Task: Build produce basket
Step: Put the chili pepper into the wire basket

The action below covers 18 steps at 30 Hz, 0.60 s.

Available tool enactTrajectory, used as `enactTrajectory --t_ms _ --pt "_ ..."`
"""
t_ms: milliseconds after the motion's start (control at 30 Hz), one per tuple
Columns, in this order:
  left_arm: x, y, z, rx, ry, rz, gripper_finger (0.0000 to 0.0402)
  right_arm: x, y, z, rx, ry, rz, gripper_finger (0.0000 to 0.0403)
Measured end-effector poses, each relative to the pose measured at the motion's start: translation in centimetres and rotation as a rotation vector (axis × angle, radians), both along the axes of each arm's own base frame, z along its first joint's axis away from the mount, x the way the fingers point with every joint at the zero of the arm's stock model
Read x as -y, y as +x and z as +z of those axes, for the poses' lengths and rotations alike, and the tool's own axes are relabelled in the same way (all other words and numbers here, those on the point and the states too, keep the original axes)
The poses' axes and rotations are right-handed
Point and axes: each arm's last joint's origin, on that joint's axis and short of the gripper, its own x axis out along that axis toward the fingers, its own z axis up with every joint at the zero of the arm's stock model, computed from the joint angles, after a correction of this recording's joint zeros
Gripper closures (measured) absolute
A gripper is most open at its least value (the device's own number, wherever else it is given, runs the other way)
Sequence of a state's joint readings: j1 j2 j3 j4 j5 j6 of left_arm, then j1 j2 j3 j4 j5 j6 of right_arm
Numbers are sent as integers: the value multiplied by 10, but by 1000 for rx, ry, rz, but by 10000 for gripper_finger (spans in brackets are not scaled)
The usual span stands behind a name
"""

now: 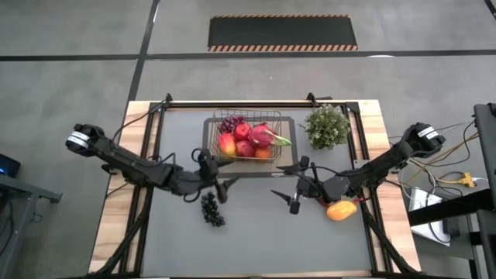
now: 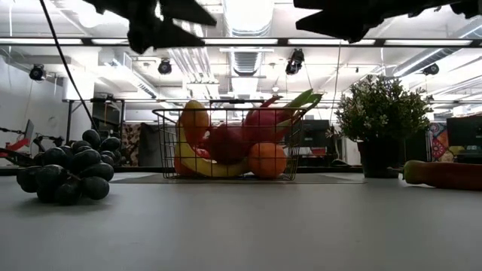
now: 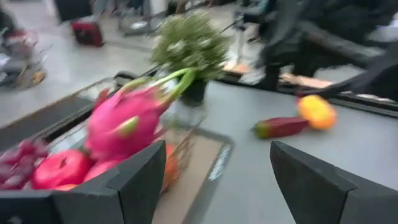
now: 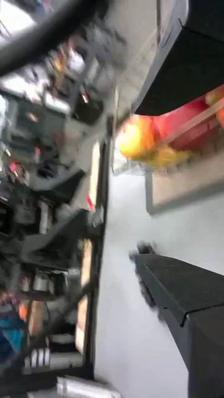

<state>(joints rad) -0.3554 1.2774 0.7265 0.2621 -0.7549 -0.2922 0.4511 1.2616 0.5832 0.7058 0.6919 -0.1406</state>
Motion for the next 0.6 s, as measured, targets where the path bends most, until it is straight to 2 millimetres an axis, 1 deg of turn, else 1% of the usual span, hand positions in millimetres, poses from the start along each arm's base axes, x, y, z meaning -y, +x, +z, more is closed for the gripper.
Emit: enactTrajectory --t_ms 67,167,233,333,400,500,600 --pt "8 -1 3 24 26 -37 132 -2 3 1 -36 30 39 40" --pt "16 -2 7 45 68 -73 132 -6 7 4 -137 106 68 40" --pt "17 -3 12 71 77 -81 132 -8 10 8 -237 183 67 40" --pt "17 -3 15 84 76 -81 132 -10 9 10 -436 330 48 40" --pt "17 -3 15 82 77 -81 132 -10 4 9 -567 438 -15 40" --pt "17 -3 15 83 77 -81 132 -7 -7 11 -733 595 -166 39" --pt "17 -3 15 79 78 -81 132 -2 -20 13 -849 700 -326 39"
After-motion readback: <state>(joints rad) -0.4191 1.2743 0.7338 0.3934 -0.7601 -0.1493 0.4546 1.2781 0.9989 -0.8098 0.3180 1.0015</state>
